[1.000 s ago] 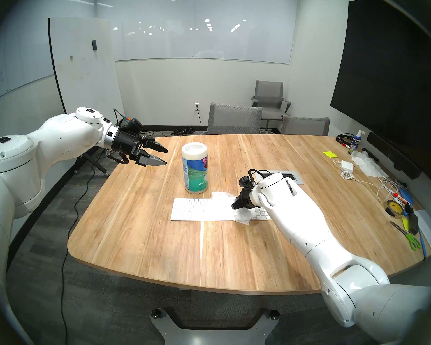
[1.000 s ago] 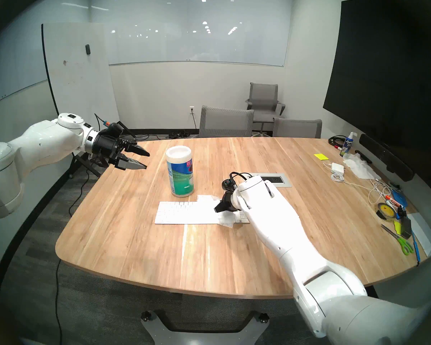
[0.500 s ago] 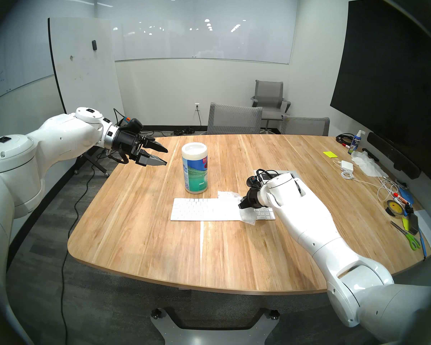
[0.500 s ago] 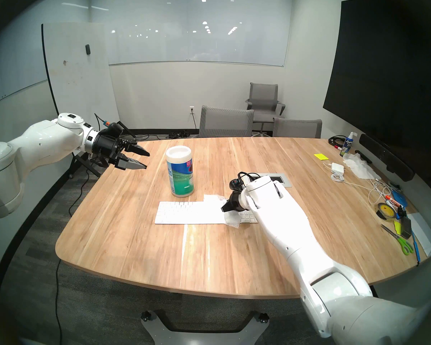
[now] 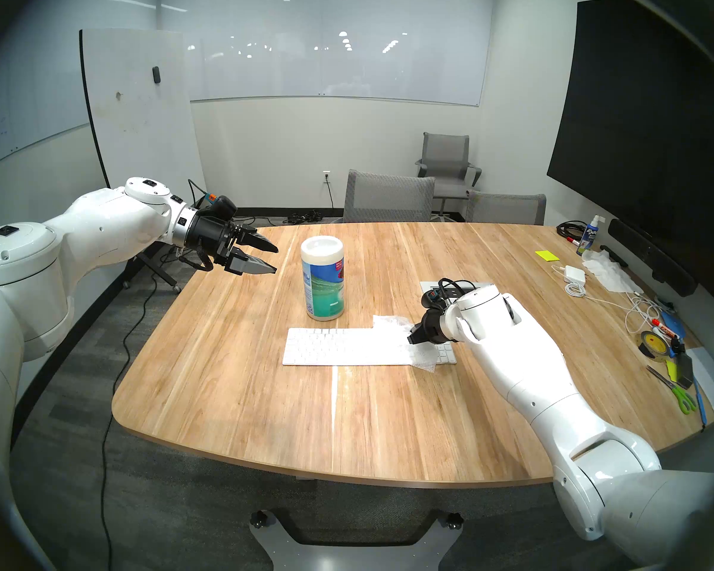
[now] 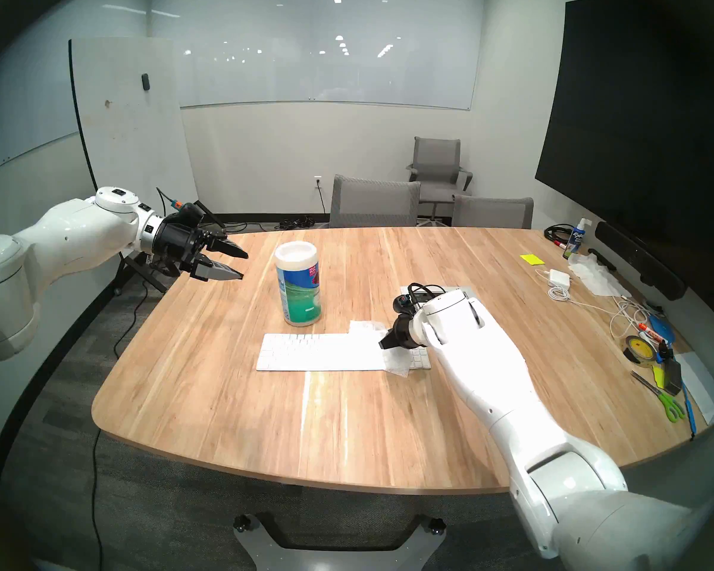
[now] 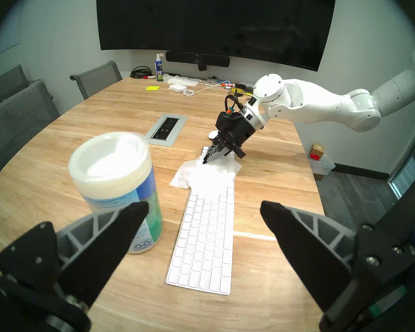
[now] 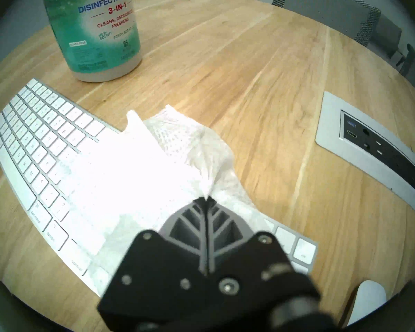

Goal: Wipe the keyboards and mice with a disinfecting wipe, then set the wipe down

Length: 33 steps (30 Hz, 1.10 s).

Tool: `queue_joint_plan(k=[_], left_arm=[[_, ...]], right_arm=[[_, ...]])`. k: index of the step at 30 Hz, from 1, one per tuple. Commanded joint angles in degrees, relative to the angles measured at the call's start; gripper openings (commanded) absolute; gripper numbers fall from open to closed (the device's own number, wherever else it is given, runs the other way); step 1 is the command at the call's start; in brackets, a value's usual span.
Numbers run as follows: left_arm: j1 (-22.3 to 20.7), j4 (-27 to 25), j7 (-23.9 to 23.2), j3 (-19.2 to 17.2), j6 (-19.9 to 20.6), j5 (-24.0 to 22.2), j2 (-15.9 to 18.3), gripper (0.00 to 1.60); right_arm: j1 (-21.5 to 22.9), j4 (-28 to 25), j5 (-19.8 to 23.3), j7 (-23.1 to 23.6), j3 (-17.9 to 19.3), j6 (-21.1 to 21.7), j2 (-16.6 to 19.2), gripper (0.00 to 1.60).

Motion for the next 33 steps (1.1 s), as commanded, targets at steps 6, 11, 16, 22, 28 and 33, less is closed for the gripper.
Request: queue_joint_plan(k=[6,11,16,22,28,33], left_arm=[[-1.49,0.16,0.06,0.01,0.04,-0.73,-0.07,1.6],[-1.5,0.16,0.06,0.08,0.03,-0.79,-0.08,1.6],[-1.52,0.16,0.06,0.14,0.01,-0.85,-0.08,1.6],[-1.53,0.17,0.06,0.19,0.0,-0.89,-0.09,1.6],[-1.53,0.17,0.06,0.2,-0.01,-0.9,-0.09,1.6],[-1.53,0.17,0.06,0.19,-0.01,-0.89,-0.09,1.6]], right_arm=[[1.25,-0.49,0.02,0.67,1.23,-0.23,1.59,0.0],[1.42,0.34,-0.01,1.08,1.65,-0.77,2.16,0.0],[1.62,1.16,0.01,1.46,2.14,-1.29,2.65,0.0],[1.93,2.11,0.02,1.99,2.68,-2.04,3.25,0.0],[2.26,2.58,0.09,2.6,3.33,-2.5,3.94,0.0],[2.9,3.57,-0.05,2.94,3.72,-3.07,4.39,0.0]])
